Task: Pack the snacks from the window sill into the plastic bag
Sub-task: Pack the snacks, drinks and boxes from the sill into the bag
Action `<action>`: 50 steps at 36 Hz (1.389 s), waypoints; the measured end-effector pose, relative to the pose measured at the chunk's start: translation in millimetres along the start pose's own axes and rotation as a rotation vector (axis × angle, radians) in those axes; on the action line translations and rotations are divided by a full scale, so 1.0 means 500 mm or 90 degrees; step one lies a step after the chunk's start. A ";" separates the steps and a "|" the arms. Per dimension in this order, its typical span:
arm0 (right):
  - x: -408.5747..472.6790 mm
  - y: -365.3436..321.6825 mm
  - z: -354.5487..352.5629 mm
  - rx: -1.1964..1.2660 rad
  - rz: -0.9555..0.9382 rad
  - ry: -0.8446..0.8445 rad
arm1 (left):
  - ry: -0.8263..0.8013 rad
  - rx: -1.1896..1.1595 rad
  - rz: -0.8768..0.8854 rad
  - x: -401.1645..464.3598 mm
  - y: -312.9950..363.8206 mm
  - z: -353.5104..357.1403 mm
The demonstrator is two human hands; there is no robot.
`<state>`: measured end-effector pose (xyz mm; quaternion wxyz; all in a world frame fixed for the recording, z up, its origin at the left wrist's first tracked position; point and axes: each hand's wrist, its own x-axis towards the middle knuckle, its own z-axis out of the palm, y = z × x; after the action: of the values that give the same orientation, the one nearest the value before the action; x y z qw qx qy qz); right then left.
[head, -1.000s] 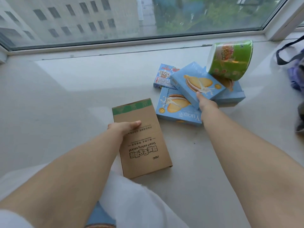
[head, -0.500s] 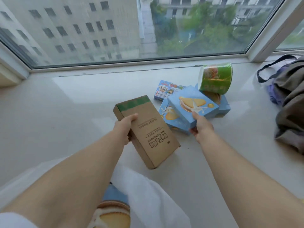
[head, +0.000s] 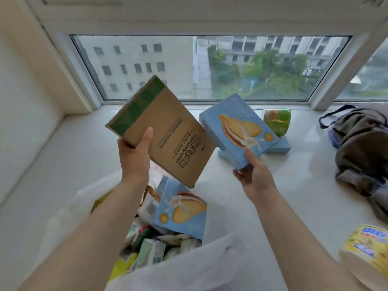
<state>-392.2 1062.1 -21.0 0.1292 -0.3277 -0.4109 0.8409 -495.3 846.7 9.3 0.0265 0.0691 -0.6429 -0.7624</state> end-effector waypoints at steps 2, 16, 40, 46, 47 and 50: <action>-0.043 0.018 0.010 -0.013 -0.014 -0.027 | 0.026 -0.025 0.026 -0.032 0.014 -0.054; -0.196 0.120 0.020 -0.230 -0.018 -0.010 | 0.065 0.301 0.264 -0.205 0.013 -0.334; -0.254 0.104 -0.003 -0.268 -0.160 0.273 | -0.206 0.868 0.500 -0.122 -0.065 -0.266; -0.259 0.090 -0.025 -0.220 -0.165 0.253 | -0.348 1.030 0.487 -0.164 -0.126 -0.207; -0.260 0.088 -0.030 -0.210 -0.155 0.235 | -0.368 1.047 0.455 -0.168 -0.139 -0.208; -0.260 0.088 -0.042 -0.234 -0.131 0.177 | -0.388 1.067 0.406 -0.139 -0.152 -0.219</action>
<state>-278.5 983.9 -6.8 0.2077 -0.4143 -0.5662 0.6816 -407.6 761.7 -78.2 0.0064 -0.3153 -0.9490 0.0057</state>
